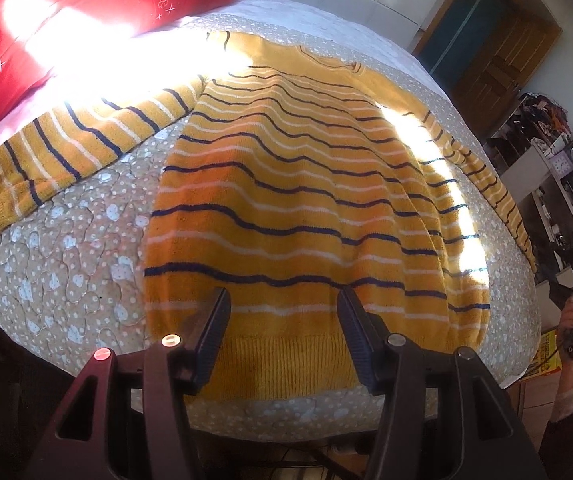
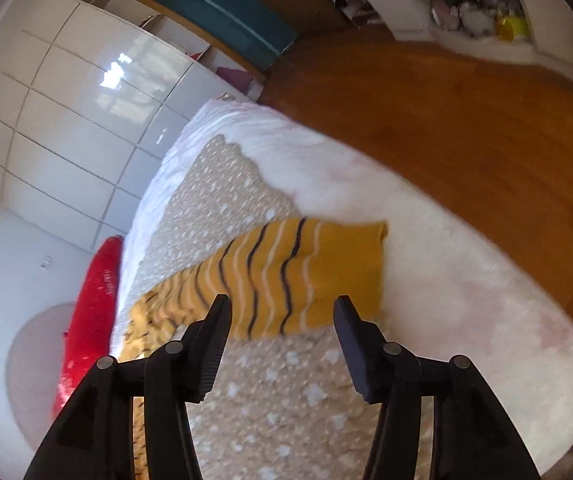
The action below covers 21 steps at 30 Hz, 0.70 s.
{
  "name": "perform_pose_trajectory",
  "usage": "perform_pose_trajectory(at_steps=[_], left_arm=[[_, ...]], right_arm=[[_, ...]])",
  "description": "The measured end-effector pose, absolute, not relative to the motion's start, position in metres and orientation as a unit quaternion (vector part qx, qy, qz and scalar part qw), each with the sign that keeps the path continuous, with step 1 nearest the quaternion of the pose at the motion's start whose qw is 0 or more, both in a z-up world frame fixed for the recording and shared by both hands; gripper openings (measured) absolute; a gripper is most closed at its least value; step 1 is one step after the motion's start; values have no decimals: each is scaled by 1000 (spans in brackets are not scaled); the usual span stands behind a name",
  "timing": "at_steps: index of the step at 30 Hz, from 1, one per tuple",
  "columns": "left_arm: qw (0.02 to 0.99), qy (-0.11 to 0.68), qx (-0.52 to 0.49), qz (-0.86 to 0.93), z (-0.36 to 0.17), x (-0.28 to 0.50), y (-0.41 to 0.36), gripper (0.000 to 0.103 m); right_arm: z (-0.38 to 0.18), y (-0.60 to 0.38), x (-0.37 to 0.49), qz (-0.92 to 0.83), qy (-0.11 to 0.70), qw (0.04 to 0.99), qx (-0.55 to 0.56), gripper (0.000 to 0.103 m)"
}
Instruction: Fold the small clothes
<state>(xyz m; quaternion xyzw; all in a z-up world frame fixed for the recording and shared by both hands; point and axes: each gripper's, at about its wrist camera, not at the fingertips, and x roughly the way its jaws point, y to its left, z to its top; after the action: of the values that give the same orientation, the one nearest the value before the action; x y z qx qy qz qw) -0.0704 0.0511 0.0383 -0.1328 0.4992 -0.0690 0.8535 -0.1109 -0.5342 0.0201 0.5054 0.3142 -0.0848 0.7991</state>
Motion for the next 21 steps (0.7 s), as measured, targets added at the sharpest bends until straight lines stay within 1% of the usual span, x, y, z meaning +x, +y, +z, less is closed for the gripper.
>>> perform_pose_trajectory(at_steps=[3,6,9,10,11,12,13,17,21], left_arm=[[850,503,-137,-77,36,-67,47,55],[853,498,-133,-82,40,-69,44,55],[860,487,-133,-81,47,-74,48,59],[862,482,-135,-79,50,-76,51,61],[864,478,-136,-78,52,-77,55,62],[867,474,-138,-76,54,-79,59,63],[869,469,-140,-76,55,-80,64,64],[876,453,-148,-74,59,-81,83,64],[881,437,-164,-76,61,-80,104,64]], right_arm=[[0,-515,-103,-76,321,783,528,57],[-10,-506,-86,-127,327,783,514,57],[-5,-506,-69,-186,309,799,481,57],[-3,-505,-63,-200,312,802,468,55],[1,-504,-56,-213,320,806,451,50],[6,-500,-48,-223,329,812,428,16],[13,-496,-41,-228,339,817,407,6],[66,-458,-9,-227,341,857,313,6],[133,-384,35,-162,331,901,230,6]])
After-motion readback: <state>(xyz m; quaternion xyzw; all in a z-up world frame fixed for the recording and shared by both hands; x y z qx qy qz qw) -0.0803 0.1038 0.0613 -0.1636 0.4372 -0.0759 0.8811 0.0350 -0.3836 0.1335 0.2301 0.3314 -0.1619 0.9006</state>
